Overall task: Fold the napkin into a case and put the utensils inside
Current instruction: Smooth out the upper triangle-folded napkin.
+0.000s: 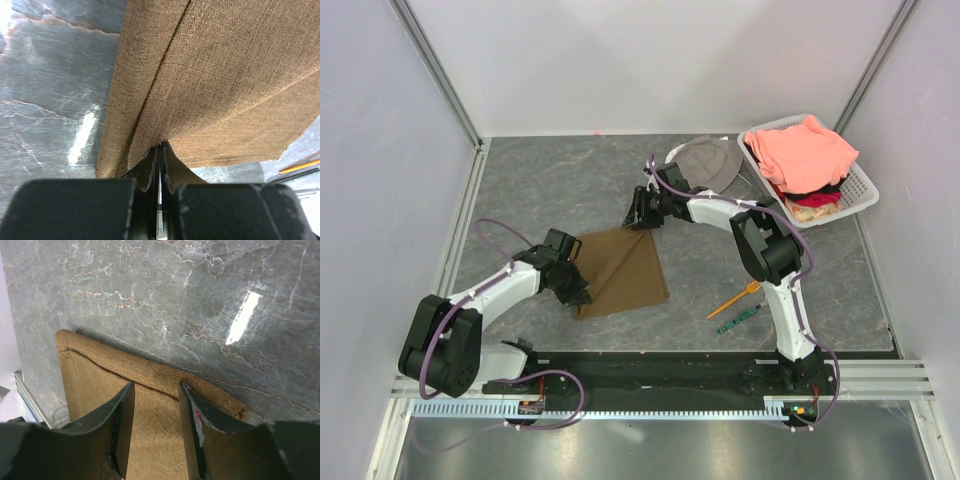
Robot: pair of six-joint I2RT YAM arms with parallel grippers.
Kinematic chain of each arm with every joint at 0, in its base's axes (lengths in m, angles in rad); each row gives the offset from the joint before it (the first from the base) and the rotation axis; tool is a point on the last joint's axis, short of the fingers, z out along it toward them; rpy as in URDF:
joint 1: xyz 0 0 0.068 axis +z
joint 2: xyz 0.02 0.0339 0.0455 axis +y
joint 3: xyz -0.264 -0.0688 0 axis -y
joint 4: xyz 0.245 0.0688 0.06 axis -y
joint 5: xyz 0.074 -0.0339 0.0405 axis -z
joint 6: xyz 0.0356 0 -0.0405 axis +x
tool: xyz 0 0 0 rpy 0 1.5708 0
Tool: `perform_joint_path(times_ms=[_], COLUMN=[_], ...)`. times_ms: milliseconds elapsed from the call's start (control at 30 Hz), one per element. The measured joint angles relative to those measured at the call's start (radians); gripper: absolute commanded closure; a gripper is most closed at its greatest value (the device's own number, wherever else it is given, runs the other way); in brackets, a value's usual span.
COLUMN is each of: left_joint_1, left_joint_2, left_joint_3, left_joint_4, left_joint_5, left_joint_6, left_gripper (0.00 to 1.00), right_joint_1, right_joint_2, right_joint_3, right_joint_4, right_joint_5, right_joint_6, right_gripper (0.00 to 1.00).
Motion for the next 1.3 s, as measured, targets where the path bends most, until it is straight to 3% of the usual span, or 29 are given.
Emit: perform_joint_path(times_ms=[233,333,367,467,633,767,967,1300], left_joint_1=[0.000,0.015,0.030,0.113,0.218,0.232,0.232,0.232], left_joint_2=[-0.053,-0.121,-0.137,-0.155,-0.015,0.171,0.383,0.448], left_joint_3=[0.003,0.016,0.026,0.068,0.231,0.405,0.611,0.655], left_joint_4=[-0.034,-0.047,-0.043,-0.010,0.026,0.043,0.008,-0.053], left_joint_5=[-0.023,-0.013,-0.001,0.072,0.119,0.128,0.112,0.058], left_joint_6=[0.005,0.033,0.048,0.097,0.226,0.327,0.457,0.599], left_gripper=[0.94,0.80,0.70,0.55,0.59,0.67,0.68,0.71], right_joint_1=[-0.001,0.000,0.000,0.001,0.007,0.019,0.044,0.053], right_joint_2=[-0.005,-0.034,-0.045,-0.124,-0.274,-0.349,-0.359,-0.401], right_joint_3=[0.068,0.067,0.064,-0.004,-0.161,-0.291,-0.427,-0.519], right_joint_4=[-0.030,-0.047,-0.050,-0.057,-0.050,-0.025,-0.010,0.014], right_joint_5=[0.000,0.004,0.006,0.009,0.015,0.013,0.011,0.012], right_joint_6=[-0.033,-0.039,-0.039,-0.038,-0.031,-0.026,-0.026,-0.027], right_gripper=[0.42,0.37,0.37,0.35,0.37,0.43,0.46,0.46])
